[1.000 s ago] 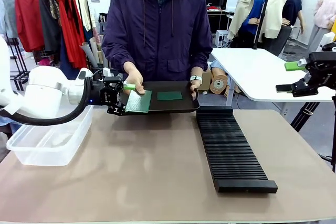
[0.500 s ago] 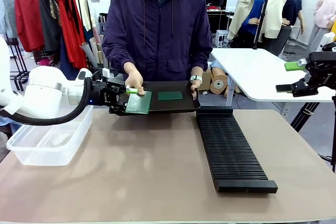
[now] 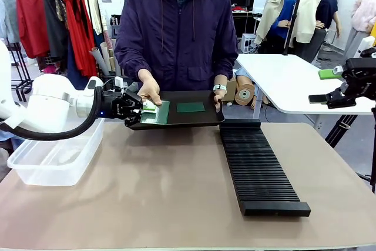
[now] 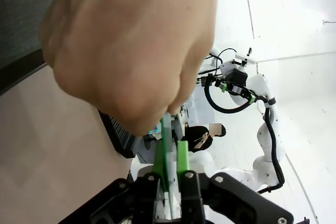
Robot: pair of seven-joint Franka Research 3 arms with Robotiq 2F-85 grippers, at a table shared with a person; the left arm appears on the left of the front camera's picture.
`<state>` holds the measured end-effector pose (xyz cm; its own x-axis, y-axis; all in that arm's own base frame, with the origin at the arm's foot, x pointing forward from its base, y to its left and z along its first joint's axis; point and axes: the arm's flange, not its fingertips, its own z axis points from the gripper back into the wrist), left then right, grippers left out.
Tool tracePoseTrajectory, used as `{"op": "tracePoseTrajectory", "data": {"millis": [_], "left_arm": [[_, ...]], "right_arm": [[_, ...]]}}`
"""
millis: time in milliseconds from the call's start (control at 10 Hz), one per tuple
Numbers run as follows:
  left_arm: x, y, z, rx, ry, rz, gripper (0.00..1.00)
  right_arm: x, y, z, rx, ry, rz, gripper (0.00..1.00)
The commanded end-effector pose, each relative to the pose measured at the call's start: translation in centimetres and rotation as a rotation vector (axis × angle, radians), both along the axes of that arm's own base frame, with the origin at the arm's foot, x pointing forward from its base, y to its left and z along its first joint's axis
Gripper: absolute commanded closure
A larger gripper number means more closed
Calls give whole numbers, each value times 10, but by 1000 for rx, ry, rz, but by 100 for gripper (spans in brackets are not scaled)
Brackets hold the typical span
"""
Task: Sort PCBs into racks and boxes based on the side picked up.
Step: Pick up the Blank PCB handed by the Human.
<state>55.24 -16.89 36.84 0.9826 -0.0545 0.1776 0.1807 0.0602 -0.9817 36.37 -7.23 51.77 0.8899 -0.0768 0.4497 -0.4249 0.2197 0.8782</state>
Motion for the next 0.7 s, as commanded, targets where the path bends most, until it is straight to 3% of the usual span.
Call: {"op": "tracePoseTrajectory", "data": {"millis": [0,300,400,600], "left_arm": [[3,-2,2,-5,20,-17,100],[3,-3,3,-2,6,-62,100],[0,0,-1,-4,5,-6,100],[0,0,-1,-4,5,-6,100]], "right_arm": [[-1,0,2,2,-11,4,0],[-1,0,2,2,-11,4,0],[-1,0,2,2,-11,4,0],[-1,0,2,2,-11,4,0]]}}
